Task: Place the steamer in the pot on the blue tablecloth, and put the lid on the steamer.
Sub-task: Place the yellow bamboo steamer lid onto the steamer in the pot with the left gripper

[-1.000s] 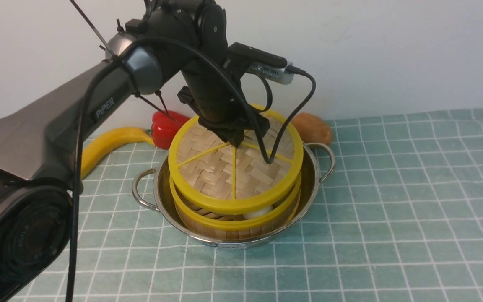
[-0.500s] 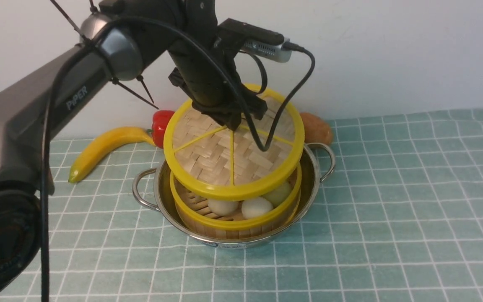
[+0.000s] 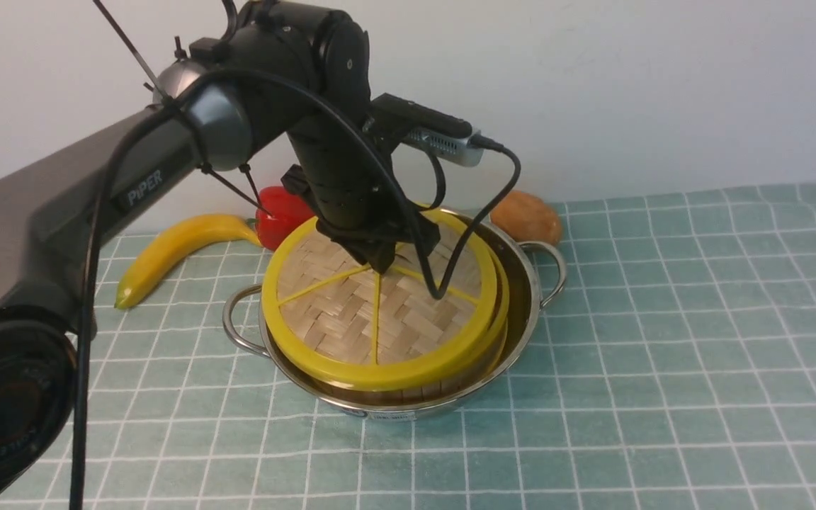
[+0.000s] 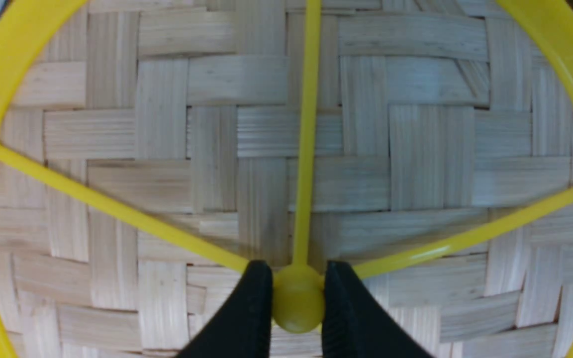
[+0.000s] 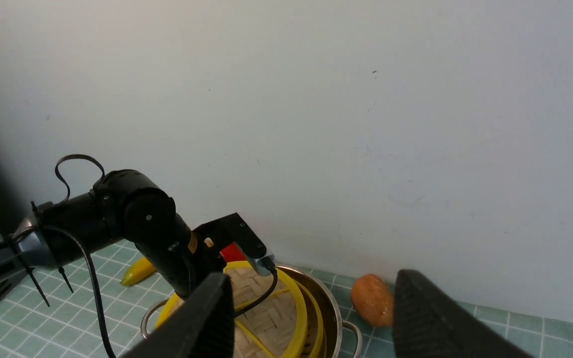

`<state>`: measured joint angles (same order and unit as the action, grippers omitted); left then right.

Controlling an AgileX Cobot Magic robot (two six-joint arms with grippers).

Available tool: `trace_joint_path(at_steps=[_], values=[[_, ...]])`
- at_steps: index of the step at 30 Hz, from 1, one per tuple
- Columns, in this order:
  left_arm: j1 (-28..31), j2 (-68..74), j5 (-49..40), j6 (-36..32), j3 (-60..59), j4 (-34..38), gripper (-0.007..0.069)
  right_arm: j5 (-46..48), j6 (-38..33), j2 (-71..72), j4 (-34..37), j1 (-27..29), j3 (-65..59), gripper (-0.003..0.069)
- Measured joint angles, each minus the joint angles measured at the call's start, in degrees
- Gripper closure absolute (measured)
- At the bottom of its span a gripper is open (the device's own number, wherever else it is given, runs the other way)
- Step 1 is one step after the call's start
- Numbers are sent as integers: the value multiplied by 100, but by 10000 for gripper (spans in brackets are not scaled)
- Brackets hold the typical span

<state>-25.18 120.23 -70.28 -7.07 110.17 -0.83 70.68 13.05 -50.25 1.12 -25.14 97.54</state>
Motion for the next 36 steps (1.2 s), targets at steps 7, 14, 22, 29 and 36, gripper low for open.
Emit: trace_joint_path(at_steps=[7,14,22,29,36], values=[[0,0,0,-4,0,25,508,0,0,-116,-2,0,-11,232],[0,0,44,-4,0,25,508,0,0,-149,4,0,-11,232],[0,0,194,-7,0,25,508,0,0,-149,22,0,-11,232],[0,17,347,-12,0,83,508,0,0,-149,22,0,-11,232],[0,249,474,-12,0,123,508,0,0,-149,29,0,-11,232]])
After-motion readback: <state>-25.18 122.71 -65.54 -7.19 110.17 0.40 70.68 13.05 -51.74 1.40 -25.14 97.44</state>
